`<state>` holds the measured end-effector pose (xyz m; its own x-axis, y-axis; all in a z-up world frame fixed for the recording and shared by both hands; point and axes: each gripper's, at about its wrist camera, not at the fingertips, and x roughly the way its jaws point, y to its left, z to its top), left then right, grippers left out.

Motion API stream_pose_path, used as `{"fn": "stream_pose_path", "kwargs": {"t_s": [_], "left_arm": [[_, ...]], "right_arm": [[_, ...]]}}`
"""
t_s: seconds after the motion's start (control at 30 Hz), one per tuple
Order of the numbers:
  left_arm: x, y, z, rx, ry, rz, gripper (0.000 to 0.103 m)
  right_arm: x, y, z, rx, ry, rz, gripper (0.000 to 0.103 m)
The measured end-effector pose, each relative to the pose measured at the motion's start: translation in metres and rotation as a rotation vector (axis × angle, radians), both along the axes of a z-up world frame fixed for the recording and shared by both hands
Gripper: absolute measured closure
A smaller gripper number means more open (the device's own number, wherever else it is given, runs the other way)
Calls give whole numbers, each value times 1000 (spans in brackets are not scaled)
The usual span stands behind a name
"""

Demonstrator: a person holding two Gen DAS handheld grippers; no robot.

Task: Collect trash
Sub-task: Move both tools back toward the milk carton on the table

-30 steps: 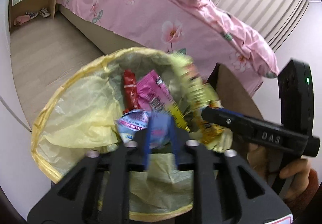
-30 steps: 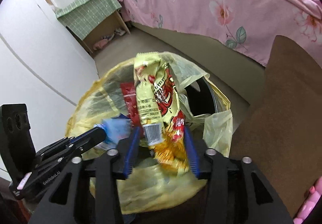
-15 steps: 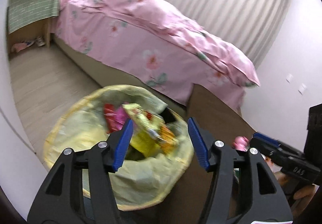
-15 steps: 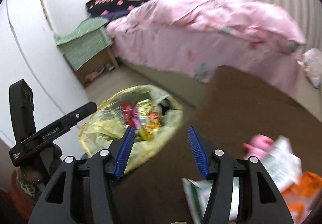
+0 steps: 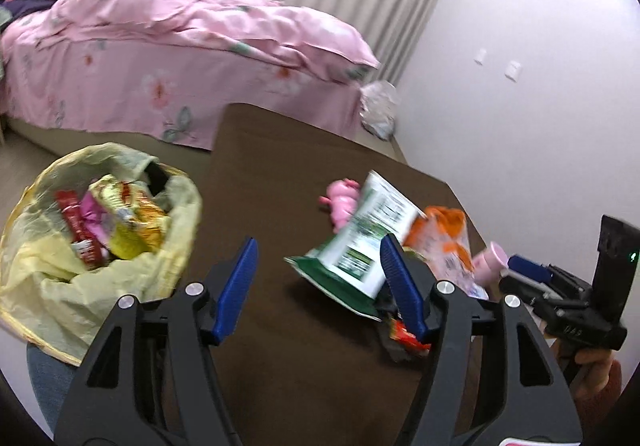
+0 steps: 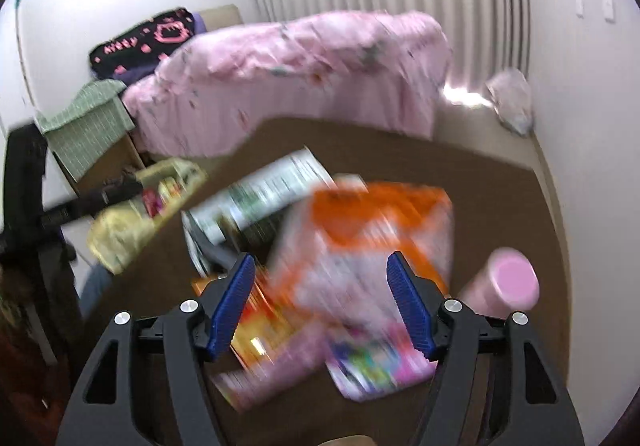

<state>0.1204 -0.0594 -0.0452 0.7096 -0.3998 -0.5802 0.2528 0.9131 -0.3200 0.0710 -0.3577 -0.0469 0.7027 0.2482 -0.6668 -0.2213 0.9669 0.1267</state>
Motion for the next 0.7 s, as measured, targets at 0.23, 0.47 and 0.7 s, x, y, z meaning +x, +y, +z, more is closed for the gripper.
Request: {"fn": "stream_pose_path", "kwargs": {"t_s": [0.23, 0.47, 0.7], "left_arm": [[30, -48, -1, 96, -8, -157, 41], [83, -103, -26, 293, 118, -315, 37], [72, -78, -44, 265, 217, -197, 49]], "right_arm": [[-45, -30, -40, -7, 45, -100, 38], [-63, -31, -47, -62, 46, -124, 38], [-50, -27, -36, -15, 15, -101, 38]]}}
